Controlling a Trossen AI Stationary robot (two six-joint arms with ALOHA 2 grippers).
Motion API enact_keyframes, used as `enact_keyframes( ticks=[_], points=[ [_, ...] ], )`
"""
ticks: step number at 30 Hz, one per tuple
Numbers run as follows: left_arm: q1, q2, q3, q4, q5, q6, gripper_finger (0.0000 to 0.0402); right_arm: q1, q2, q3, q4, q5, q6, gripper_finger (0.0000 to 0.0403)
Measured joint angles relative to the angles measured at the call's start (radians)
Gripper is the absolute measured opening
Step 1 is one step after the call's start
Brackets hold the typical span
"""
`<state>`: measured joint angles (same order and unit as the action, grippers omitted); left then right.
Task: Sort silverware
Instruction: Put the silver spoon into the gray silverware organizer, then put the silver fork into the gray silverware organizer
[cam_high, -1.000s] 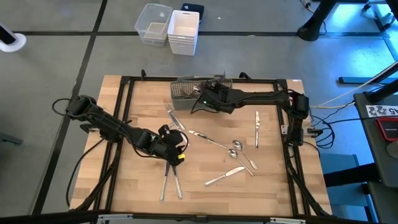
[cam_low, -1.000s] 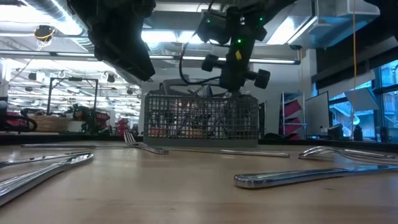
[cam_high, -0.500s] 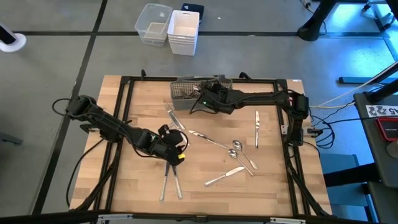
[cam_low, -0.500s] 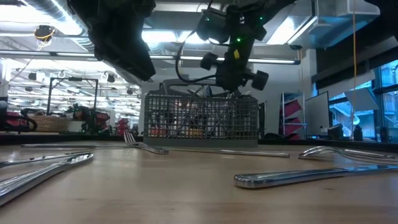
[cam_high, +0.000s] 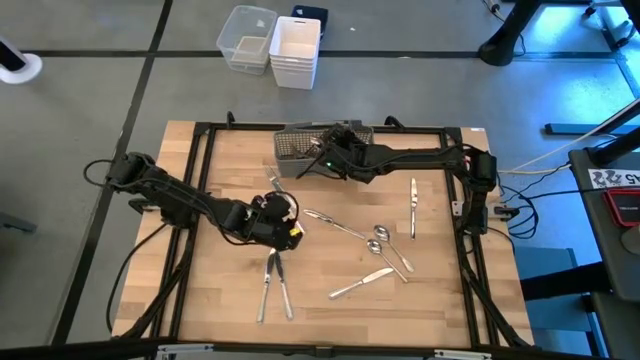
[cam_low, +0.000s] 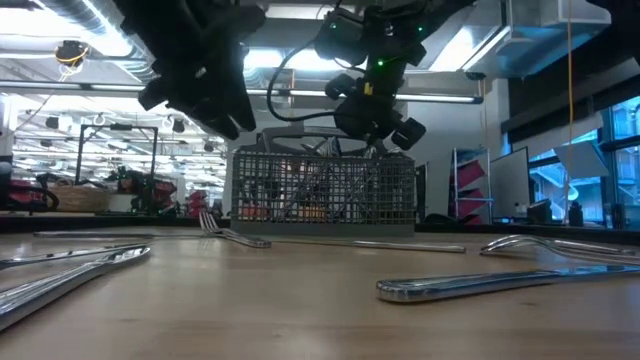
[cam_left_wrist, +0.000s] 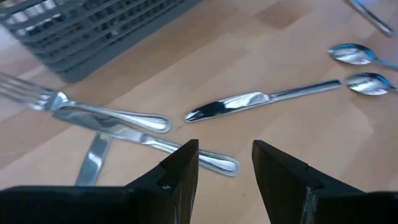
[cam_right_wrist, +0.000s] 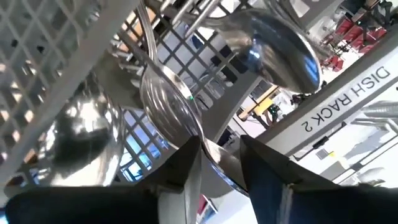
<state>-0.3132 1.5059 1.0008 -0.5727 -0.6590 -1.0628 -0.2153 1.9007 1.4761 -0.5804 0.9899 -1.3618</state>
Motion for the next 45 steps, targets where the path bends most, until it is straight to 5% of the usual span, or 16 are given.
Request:
enact_keyframes(
  ticks=[16, 24, 32, 45],
  points=[
    [0.035, 0.000, 0.000, -0.029, 0.000, 0.032, 0.0143, 0.031, -0.002, 0.000, 0.003, 0.199, -0.214, 0.0111],
    [0.035, 0.000, 0.000, -0.030, 0.000, 0.042, 0.0143, 0.091, -0.029, 0.003, 0.007, 0.100, -0.199, 0.0111],
    [0.036, 0.000, 0.000, -0.092, 0.001, -0.087, 0.0143, 0.154, -0.118, 0.021, -0.034, 0.100, 0.068, 0.0111],
    [0.140, 0.000, 0.000, -0.181, 0.023, -0.291, 0.0143, 0.078, -0.357, 0.021, -0.409, -0.482, 0.928, 0.0111]
  ],
)
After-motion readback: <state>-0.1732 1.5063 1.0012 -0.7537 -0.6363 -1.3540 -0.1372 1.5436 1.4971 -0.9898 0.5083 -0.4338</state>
